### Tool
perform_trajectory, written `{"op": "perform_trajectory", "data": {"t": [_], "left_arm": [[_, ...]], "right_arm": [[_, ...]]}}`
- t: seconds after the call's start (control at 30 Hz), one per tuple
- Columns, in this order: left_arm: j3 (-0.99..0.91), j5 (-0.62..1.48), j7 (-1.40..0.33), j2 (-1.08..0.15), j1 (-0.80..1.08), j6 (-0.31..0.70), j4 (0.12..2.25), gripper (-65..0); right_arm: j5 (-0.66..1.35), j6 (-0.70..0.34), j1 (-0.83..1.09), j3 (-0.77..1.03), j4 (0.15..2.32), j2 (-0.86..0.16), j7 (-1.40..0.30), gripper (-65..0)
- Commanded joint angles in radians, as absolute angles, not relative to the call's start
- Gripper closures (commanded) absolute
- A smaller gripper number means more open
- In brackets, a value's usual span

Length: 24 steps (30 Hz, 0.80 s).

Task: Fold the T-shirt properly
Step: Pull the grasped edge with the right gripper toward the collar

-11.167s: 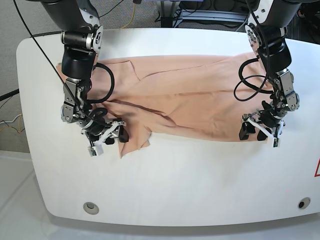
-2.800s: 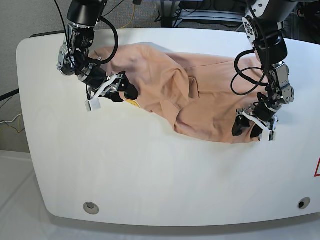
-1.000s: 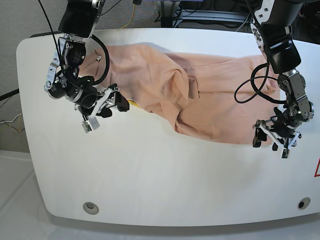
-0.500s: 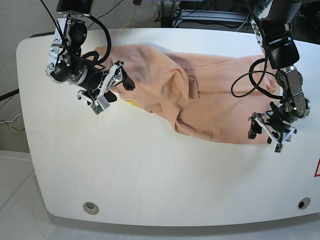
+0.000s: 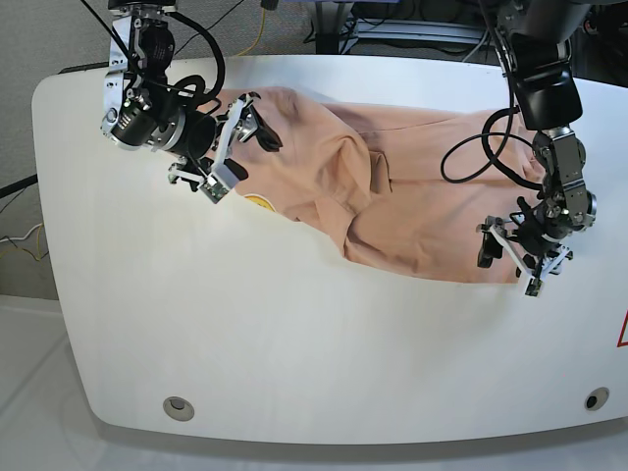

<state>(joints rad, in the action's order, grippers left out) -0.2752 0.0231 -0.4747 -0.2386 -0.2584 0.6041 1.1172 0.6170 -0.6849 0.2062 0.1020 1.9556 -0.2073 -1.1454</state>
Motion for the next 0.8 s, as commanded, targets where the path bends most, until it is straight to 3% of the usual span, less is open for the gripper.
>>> {"op": "perform_trajectory", "data": {"t": [0.0, 0.4, 0.77], "left_arm": [[-0.251, 0.042, -0.412, -0.246, -0.260, 0.585, 1.135, -44.0], [-0.189, 0.042, -0.323, -0.248, -0.211, 0.529, 1.132, -44.1], [-0.154, 0.042, -0.305, -0.248, -0.209, 0.509, 1.132, -44.2]], "right_arm": [[0.604, -0.691, 0.203, 0.090, 1.979, -0.219, -1.122, -42.5], [0.259, -0.691, 0.239, -0.145, 1.994, -0.194, -1.121, -42.5], [0.182, -0.691, 0.257, -0.200, 2.002, -0.114, -1.121, -42.5]]}}
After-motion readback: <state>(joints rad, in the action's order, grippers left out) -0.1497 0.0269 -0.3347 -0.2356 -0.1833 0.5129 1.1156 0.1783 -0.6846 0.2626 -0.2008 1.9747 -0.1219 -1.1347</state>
